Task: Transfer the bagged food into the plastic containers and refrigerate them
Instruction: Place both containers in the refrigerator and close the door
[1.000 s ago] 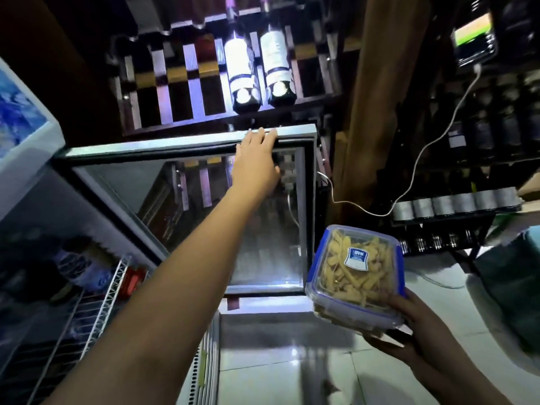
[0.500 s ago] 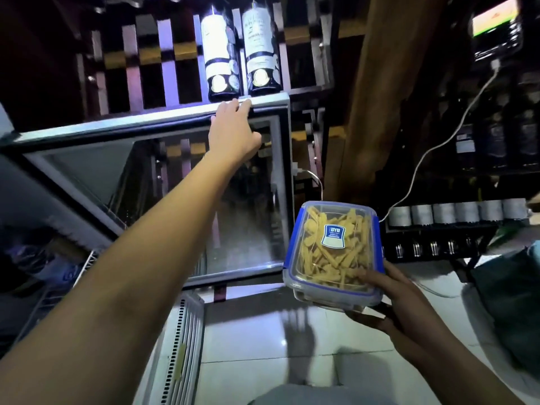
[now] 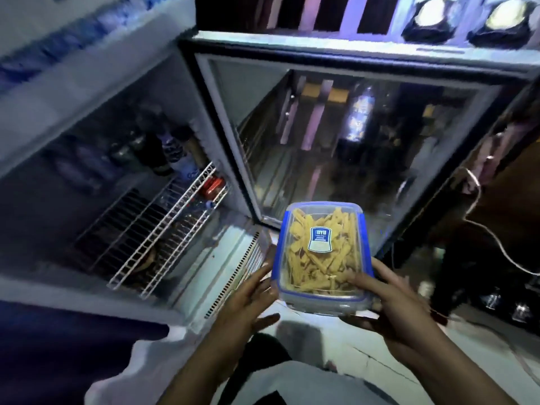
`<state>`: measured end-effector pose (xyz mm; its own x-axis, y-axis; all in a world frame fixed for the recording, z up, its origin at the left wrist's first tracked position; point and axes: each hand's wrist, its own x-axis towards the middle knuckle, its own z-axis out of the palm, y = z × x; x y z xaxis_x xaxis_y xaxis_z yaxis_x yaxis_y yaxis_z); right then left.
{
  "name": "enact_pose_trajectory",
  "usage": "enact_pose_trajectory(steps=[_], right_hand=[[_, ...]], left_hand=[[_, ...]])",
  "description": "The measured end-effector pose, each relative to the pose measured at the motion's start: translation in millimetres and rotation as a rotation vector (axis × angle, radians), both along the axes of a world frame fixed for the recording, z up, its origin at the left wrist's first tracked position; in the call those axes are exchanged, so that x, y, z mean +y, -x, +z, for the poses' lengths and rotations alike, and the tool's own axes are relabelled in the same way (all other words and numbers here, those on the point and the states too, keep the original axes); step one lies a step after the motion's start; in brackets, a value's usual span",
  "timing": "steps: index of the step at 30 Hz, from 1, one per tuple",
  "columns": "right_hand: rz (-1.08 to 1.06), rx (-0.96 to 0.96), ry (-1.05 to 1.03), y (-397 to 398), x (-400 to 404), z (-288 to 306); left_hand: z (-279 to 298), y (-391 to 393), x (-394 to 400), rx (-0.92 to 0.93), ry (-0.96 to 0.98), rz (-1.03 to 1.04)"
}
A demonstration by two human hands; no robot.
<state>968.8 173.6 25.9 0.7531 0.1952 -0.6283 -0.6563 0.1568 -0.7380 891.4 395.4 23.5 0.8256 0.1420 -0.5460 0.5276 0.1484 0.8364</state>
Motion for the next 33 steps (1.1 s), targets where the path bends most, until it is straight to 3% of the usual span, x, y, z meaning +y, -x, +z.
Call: enact_pose_trajectory(steps=[5,9,25,27,29,31,33], right_hand=[[0.271,0.031,0.021,-21,92,4],[0.427,0.007,0.037,-41,166,9],[0.638,0.018,0.088,-134,373,-32],[0.683,0.023,0.103,-150,385,-41],[0.736,0.015,0.125,-166,394,-52],[0.780,0.021,0.126,-179,399,-57],[0.822,0.047,0.090,-192,405,-61]], left_hand=[[11,15,49,0.032,0.039,0.410],[1,9,99,0.022,0.027,0.611],[-41,-57,258,0.014,0.020,0.906],[-45,-67,260,-0.035,-0.122,0.829],[-53,-75,262,-0.041,-0.462,0.646],[-60,-84,262,0.067,-0.822,0.364],[-66,-99,259,0.191,-1.045,0.133]])
